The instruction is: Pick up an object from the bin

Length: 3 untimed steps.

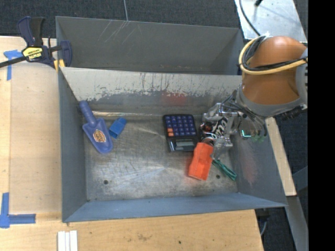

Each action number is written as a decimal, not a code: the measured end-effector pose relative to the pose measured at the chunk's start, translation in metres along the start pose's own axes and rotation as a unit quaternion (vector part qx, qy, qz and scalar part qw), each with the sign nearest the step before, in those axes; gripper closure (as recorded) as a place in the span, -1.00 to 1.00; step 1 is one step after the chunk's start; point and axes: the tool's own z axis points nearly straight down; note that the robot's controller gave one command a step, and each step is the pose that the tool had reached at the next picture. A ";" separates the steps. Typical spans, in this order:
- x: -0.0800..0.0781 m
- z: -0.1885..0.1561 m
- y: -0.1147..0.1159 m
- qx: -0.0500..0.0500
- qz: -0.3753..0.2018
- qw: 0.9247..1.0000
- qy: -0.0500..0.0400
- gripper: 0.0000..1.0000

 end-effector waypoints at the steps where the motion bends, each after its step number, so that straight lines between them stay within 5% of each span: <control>1: -0.002 -0.004 0.000 0.000 -0.001 1.000 -0.004 -1.00; 3: 0.013 0.101 0.005 0.000 0.004 1.000 -0.006 -1.00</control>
Offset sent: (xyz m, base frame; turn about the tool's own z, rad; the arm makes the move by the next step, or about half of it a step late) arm -0.0315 0.0084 -0.1062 -0.0503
